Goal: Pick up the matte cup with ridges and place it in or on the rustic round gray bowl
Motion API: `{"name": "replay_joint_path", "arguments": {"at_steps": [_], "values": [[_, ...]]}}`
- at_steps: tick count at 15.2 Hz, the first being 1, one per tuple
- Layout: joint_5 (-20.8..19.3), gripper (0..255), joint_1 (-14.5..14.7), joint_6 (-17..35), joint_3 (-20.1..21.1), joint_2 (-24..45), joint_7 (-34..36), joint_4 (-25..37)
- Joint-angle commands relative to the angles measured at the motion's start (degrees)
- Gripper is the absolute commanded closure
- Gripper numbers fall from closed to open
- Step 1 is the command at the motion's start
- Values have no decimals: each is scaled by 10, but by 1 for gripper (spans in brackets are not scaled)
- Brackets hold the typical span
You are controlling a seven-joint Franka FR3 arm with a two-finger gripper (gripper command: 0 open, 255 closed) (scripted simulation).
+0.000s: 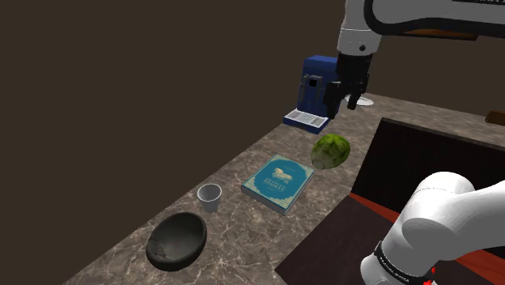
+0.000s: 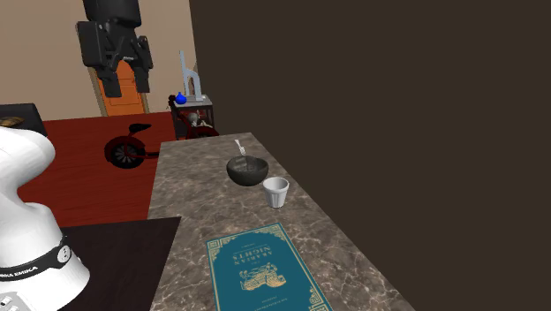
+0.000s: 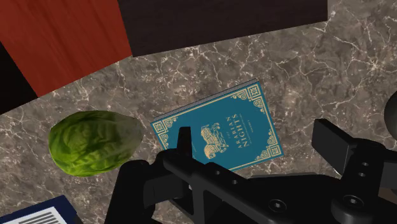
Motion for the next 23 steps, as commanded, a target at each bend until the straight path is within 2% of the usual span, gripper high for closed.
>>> {"name": "replay_joint_path", "arguments": {"at_steps": [1,7,13,18,23], "values": [[0,0,0,0,0,0,0,0],[21,0,14,96,54,52,56,-40],[28,0,24,191,108,132,114,-52],[17,0,27,265,154,218,167,-40],[-16,0,25,326,196,317,229,-8]]}}
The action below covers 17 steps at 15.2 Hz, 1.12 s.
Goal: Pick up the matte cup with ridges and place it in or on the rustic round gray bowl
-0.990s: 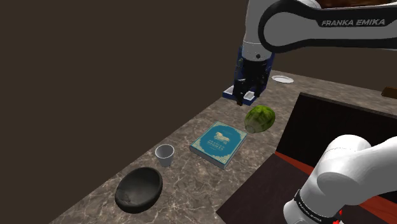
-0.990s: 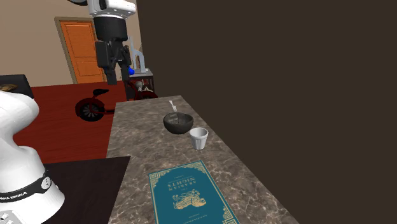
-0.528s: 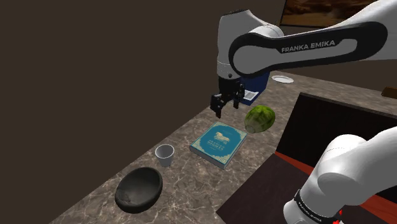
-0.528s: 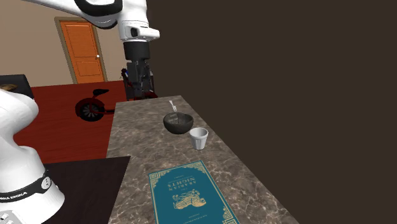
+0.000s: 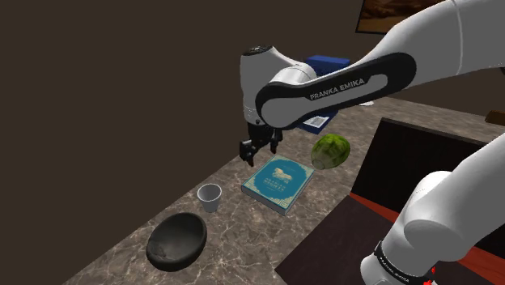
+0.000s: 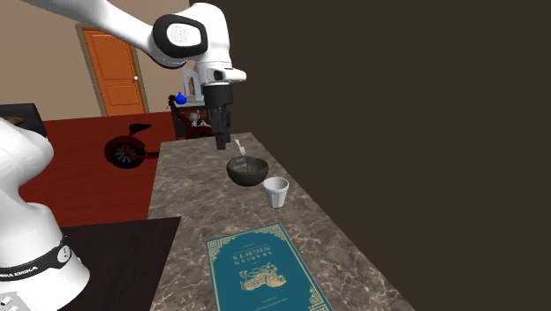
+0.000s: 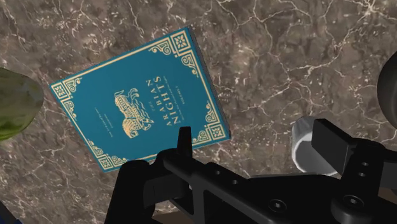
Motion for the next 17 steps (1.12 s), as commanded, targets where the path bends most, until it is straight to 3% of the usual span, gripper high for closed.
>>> {"name": "replay_joint_path", "arguments": {"at_steps": [1,9,17], "values": [[-18,0,0,23,18,45,29,19],[-128,0,15,73,55,229,149,119],[-237,0,79,70,38,419,239,272]]}}
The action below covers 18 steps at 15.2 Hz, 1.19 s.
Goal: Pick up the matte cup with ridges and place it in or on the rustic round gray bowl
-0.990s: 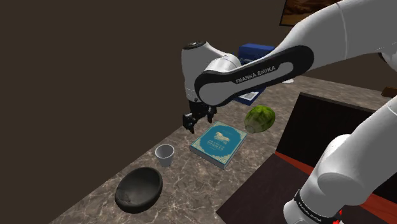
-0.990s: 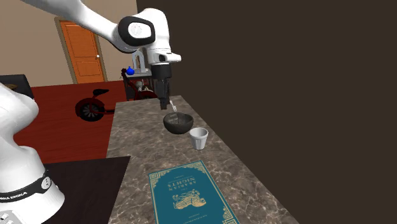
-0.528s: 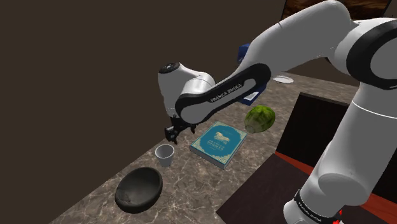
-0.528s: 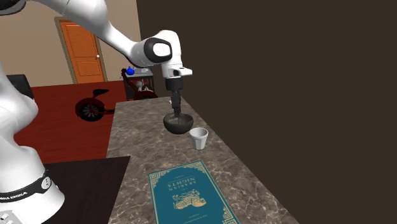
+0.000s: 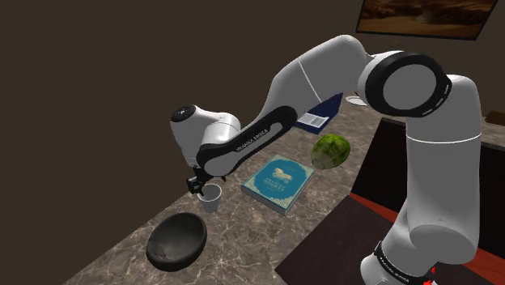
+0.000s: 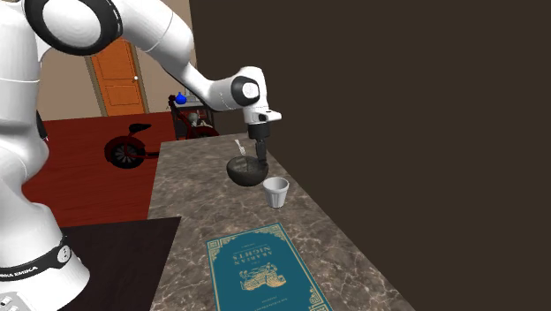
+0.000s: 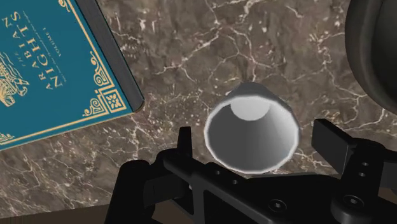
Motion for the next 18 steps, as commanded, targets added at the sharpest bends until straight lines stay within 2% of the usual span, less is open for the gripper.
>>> {"name": "replay_joint_path", "arguments": {"at_steps": [1,5,13,18], "values": [[-23,0,21,-6,-8,49,18,47],[-55,0,61,-23,-26,144,36,149],[-74,0,61,14,-40,179,45,147],[-74,0,61,14,-40,179,45,147]]}}
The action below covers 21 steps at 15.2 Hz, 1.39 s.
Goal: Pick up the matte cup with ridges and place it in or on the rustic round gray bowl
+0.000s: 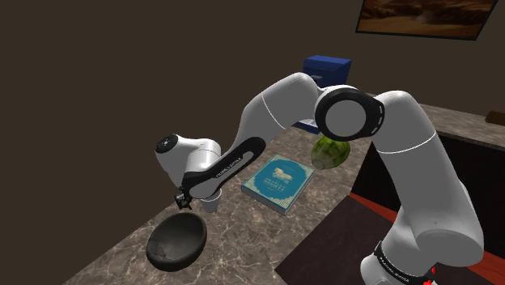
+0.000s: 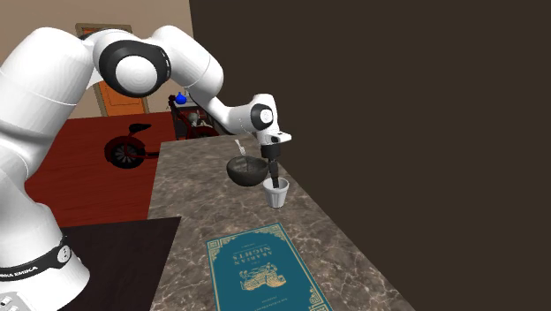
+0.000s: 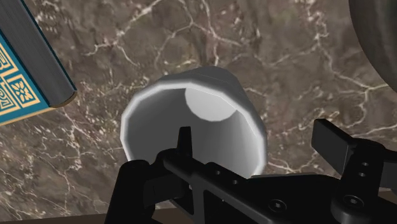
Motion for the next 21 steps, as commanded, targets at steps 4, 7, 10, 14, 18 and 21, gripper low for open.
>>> {"name": "replay_joint_path", "arguments": {"at_steps": [4,7,10,14,18,21], "values": [[0,255,0,0,0,0,0,0],[0,255,0,0,0,0,0,0],[0,255,0,0,0,0,0,0],[2,255,-1,-4,2,-5,-2,-1],[12,255,-5,-22,8,-24,-11,0],[19,255,-7,-35,12,-38,-18,1]]}}
